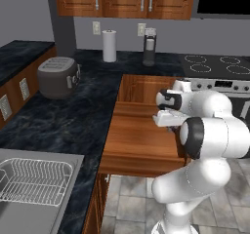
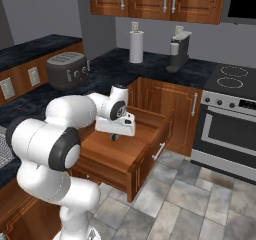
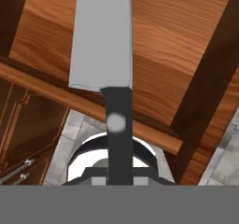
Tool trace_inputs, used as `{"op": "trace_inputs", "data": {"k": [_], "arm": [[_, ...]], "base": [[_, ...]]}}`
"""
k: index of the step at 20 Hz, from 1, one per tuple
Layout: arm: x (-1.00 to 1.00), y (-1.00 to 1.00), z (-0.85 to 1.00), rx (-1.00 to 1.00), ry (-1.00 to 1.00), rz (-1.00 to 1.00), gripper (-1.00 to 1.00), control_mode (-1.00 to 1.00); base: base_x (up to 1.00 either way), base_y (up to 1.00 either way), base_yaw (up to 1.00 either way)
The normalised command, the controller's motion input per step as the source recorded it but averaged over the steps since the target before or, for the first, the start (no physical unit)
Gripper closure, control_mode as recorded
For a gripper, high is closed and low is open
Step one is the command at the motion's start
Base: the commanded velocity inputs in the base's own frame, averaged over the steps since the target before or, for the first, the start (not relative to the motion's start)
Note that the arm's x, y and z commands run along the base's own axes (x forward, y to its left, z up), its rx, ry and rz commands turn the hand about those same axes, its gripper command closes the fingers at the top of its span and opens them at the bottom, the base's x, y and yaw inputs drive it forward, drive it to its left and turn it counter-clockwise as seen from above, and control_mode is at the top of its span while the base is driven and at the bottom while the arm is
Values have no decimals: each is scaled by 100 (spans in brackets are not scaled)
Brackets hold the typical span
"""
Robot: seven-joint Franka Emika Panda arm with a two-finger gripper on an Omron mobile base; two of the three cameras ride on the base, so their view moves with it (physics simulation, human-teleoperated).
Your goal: Pick up the metallic utensils from the counter and place them in the open drawer. Make sure not to pick up any wooden utensils.
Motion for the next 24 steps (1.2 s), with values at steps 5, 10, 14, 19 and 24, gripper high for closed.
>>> {"op": "trace_inputs", "data": {"k": [5, 10, 14, 19, 24], "arm": [[45, -2, -34, 0, 0, 0, 100, -100], [47, -10, -47, 0, 0, 0, 100, -100], [52, -17, -35, 1, 0, 0, 100, -100], [62, -6, -40, 0, 0, 0, 100, -100], [73, 0, -53, 0, 0, 0, 100, -100]], "base": [[0, 0, 0], [0, 0, 0], [0, 0, 0], [0, 0, 0], [0, 0, 0]]}}
